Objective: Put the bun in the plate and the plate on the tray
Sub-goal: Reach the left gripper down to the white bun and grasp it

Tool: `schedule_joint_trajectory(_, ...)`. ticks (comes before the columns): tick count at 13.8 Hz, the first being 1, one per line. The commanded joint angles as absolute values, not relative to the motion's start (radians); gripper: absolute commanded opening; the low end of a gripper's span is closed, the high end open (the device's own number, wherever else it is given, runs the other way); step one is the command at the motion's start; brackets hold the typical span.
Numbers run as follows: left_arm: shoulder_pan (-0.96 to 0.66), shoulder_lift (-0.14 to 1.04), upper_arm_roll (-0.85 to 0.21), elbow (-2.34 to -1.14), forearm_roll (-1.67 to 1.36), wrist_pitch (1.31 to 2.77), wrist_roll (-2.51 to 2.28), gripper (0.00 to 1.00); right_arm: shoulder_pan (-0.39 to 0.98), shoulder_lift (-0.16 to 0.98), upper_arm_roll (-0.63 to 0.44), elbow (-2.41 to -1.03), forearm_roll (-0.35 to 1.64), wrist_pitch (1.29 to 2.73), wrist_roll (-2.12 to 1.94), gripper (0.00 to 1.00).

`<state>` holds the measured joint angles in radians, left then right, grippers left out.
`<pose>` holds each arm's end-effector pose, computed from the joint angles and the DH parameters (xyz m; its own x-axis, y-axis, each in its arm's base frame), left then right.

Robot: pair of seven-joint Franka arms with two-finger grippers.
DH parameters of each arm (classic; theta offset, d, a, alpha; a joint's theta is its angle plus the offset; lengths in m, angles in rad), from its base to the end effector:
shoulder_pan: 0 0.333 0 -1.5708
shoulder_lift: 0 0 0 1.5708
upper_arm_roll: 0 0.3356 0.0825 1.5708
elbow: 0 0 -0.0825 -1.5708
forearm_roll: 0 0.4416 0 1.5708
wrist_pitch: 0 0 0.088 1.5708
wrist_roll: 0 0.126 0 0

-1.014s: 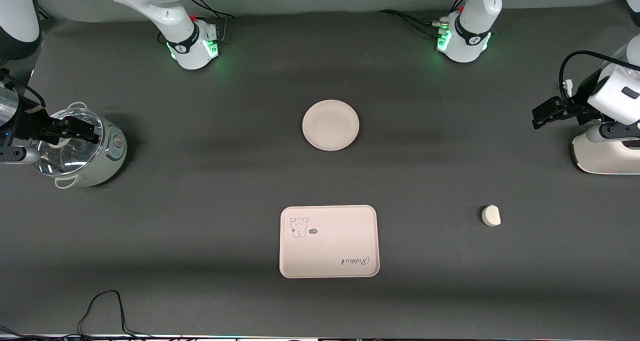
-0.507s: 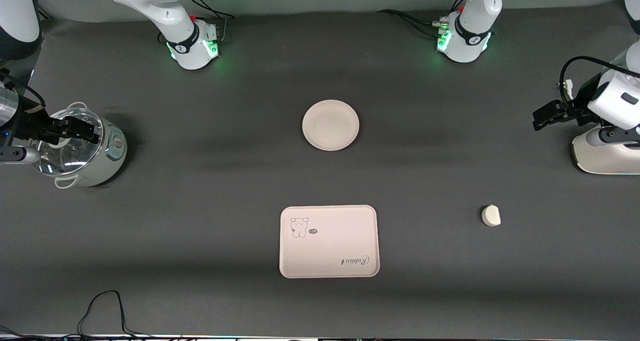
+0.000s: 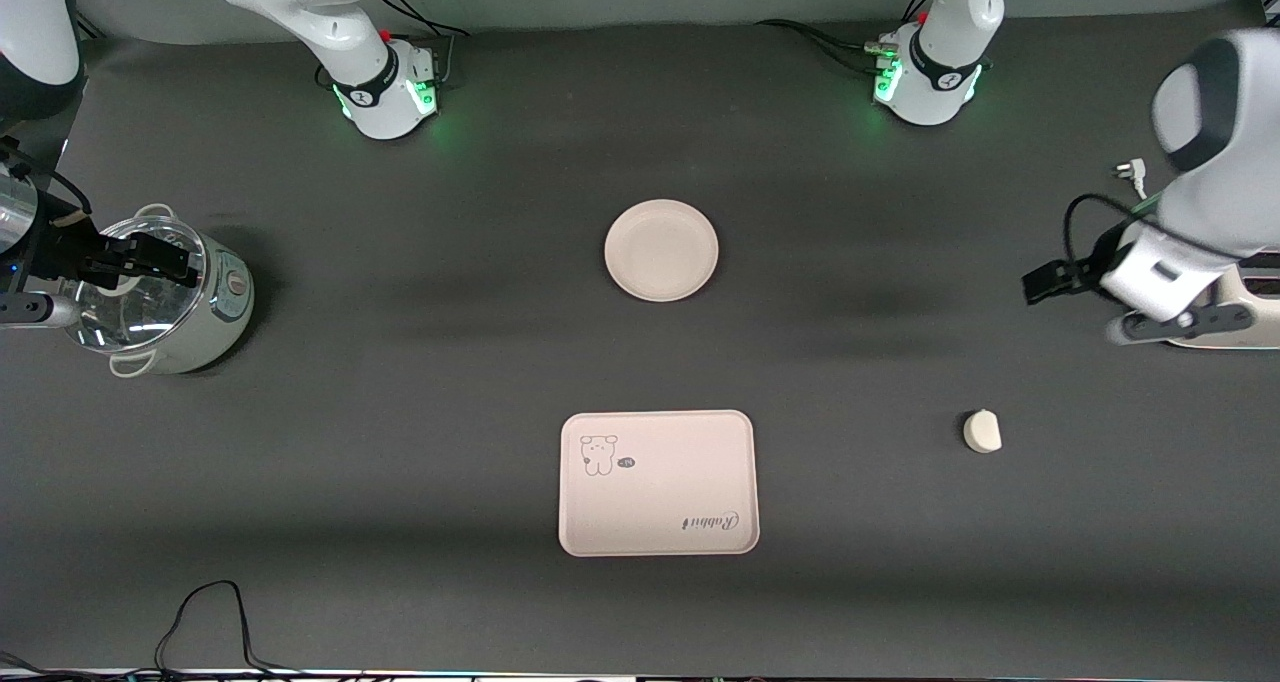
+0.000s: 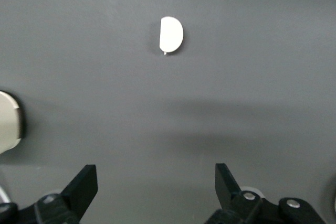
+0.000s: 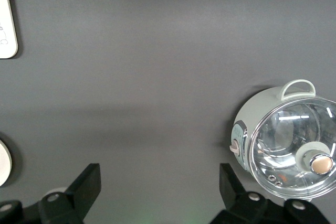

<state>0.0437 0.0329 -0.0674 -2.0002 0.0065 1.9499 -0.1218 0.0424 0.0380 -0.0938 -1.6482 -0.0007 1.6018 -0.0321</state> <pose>0.6026 -0.0135 0.4098 0.9920 0.0955 -0.0820 0.0947 -0.9954 -0.0137 0.6196 -0.0311 0.5635 0.9963 -0.0193 -0.0842 -0.0193 -0.9998 0.0015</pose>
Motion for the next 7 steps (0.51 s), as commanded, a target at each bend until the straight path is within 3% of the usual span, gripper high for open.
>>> schedule_joint_trajectory(1, 0.051, 0.131, -0.071, -2.031, -0.003, 2.049, -0.104, 1.00, 0.051, 0.029, -0.095, -1.649, -0.026, 1.600, -0.025, 1.00)
schedule_joint_trajectory(7, 0.051, 0.365, -0.071, -2.014, 0.002, 2.294, -0.106, 1.00, 0.052, 0.032, -0.095, -1.649, -0.026, 1.600, -0.025, 1.00)
